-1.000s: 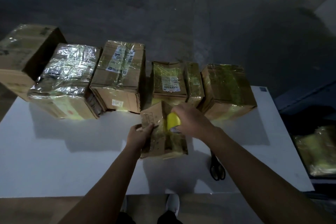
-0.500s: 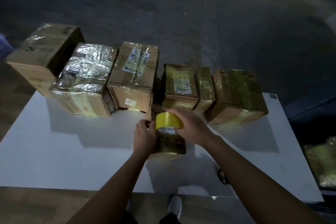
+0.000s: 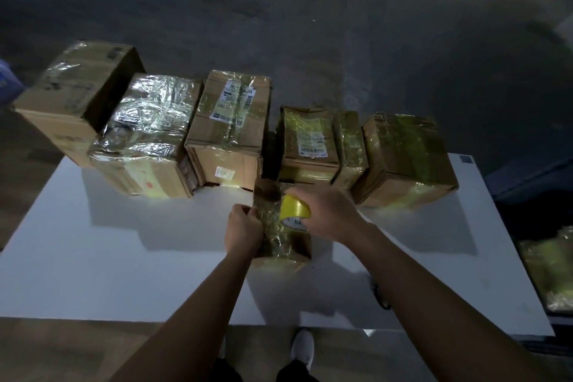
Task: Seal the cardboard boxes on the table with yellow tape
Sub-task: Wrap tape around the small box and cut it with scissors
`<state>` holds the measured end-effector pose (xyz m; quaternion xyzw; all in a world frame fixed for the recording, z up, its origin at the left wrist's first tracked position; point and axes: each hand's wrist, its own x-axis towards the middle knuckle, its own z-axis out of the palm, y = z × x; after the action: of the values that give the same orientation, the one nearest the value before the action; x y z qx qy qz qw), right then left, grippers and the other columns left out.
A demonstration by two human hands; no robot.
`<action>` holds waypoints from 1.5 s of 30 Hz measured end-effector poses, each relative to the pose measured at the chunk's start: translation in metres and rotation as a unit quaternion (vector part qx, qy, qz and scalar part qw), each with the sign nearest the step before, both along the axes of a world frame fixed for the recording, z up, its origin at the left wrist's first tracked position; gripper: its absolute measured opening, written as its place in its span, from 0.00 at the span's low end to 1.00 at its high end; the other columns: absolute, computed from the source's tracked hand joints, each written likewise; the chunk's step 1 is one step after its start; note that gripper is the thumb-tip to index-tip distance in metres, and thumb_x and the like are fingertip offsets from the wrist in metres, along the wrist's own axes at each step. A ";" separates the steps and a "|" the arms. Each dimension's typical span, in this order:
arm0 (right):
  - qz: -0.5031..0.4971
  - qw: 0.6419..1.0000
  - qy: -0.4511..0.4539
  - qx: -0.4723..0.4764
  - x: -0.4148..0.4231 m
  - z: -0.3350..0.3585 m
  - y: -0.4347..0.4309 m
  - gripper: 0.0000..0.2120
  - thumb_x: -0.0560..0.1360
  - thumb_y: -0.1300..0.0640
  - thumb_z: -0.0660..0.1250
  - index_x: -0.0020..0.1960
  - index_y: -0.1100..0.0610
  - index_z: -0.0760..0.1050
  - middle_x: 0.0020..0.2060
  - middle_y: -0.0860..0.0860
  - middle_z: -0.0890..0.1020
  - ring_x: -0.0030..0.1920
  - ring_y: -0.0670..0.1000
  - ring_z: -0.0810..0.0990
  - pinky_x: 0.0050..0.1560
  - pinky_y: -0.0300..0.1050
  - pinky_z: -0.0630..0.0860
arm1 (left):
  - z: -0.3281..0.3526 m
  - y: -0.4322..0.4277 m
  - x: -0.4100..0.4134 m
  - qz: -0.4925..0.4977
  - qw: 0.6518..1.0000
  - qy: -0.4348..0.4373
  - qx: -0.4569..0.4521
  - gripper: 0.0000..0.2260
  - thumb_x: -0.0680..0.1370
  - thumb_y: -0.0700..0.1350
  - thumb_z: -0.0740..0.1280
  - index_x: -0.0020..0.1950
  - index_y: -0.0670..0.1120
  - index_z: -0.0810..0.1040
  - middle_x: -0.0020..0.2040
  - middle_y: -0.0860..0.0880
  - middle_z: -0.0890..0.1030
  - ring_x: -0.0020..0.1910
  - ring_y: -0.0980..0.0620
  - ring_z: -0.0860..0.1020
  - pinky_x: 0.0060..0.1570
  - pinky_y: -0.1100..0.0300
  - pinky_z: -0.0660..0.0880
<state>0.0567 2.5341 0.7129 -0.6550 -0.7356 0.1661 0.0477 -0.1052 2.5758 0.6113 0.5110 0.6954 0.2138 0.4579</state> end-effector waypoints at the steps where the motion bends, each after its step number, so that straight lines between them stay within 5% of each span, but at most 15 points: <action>1: -0.005 1.000 0.025 -0.005 -0.003 -0.005 0.000 0.29 0.73 0.49 0.70 0.71 0.52 0.68 0.64 0.53 0.76 0.63 0.55 0.73 0.58 0.47 0.70 | 0.001 0.002 0.002 0.000 1.000 -0.010 0.001 0.12 0.81 0.52 0.60 0.56 0.44 0.72 0.51 0.46 0.78 0.46 0.49 0.77 0.46 0.53 0.74; 7: -0.119 0.981 0.148 -0.029 0.010 -0.023 -0.009 0.22 0.70 0.60 0.71 0.63 0.57 0.70 0.56 0.53 0.75 0.54 0.52 0.74 0.48 0.44 0.69 | -0.006 -0.003 0.008 -0.053 0.999 0.006 0.004 0.24 0.75 0.59 0.68 0.61 0.43 0.70 0.53 0.46 0.76 0.50 0.47 0.77 0.49 0.48 0.78; 12: -0.127 0.979 0.152 -0.049 0.013 -0.033 -0.015 0.21 0.72 0.60 0.70 0.63 0.58 0.68 0.56 0.55 0.76 0.56 0.55 0.75 0.52 0.49 0.73 | -0.006 -0.003 0.008 -0.053 0.997 0.047 -0.006 0.21 0.76 0.58 0.67 0.58 0.43 0.71 0.51 0.45 0.77 0.48 0.46 0.77 0.48 0.49 0.76; 20: -0.050 0.996 0.035 0.060 0.044 -0.007 -0.025 0.24 0.65 0.43 0.68 0.56 0.57 0.77 0.47 0.53 0.83 0.44 0.52 0.78 0.44 0.42 0.63 | -0.004 -0.003 0.010 -0.057 0.995 0.081 -0.015 0.18 0.77 0.59 0.66 0.54 0.46 0.69 0.47 0.47 0.77 0.44 0.48 0.77 0.44 0.53 0.74; 29: -0.055 0.995 -0.087 -0.016 0.061 -0.044 -0.029 0.21 0.73 0.52 0.68 0.65 0.50 0.71 0.61 0.48 0.78 0.61 0.52 0.74 0.55 0.47 0.64 | 0.004 -0.007 0.012 -0.089 0.989 0.116 0.039 0.21 0.77 0.56 0.67 0.62 0.44 0.68 0.56 0.44 0.75 0.52 0.46 0.76 0.49 0.49 0.75; 31: -0.054 0.995 -0.087 0.003 0.061 -0.048 -0.028 0.20 0.73 0.48 0.69 0.63 0.52 0.73 0.59 0.49 0.79 0.59 0.53 0.75 0.52 0.47 0.64 | 0.009 -0.012 0.016 -0.123 0.965 0.199 0.122 0.23 0.77 0.53 0.68 0.66 0.42 0.68 0.60 0.42 0.72 0.56 0.42 0.73 0.52 0.47 0.73; 35: -0.051 0.994 -0.099 0.018 0.059 -0.055 -0.029 0.23 0.71 0.42 0.70 0.60 0.54 0.73 0.54 0.51 0.80 0.56 0.55 0.77 0.52 0.49 0.65 | 0.016 -0.026 0.024 -0.271 0.875 0.272 0.294 0.19 0.70 0.41 0.74 0.59 0.41 0.75 0.53 0.41 0.77 0.48 0.43 0.76 0.46 0.52 0.75; 40: -0.071 0.995 -0.070 0.013 0.057 -0.055 -0.034 0.24 0.70 0.44 0.72 0.62 0.54 0.74 0.56 0.52 0.80 0.57 0.56 0.77 0.53 0.50 0.65 | 0.033 -0.044 0.056 -0.411 0.838 0.263 0.244 0.15 0.82 0.49 0.58 0.66 0.43 0.71 0.64 0.43 0.71 0.61 0.48 0.70 0.59 0.56 0.72; 45: -0.077 0.995 -0.067 -0.022 0.057 -0.052 -0.034 0.25 0.72 0.42 0.69 0.63 0.53 0.69 0.58 0.49 0.78 0.58 0.54 0.75 0.55 0.50 0.64 | 0.034 -0.063 0.066 -0.470 0.773 0.375 0.203 0.34 0.78 0.61 0.62 0.74 0.40 0.59 0.70 0.39 0.64 0.69 0.41 0.64 0.64 0.47 0.67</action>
<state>0.1137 2.4998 0.6606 -0.7205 -0.6804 0.1337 -0.0035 -0.0392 2.5129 0.6454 0.8948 0.4255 -0.1003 0.0904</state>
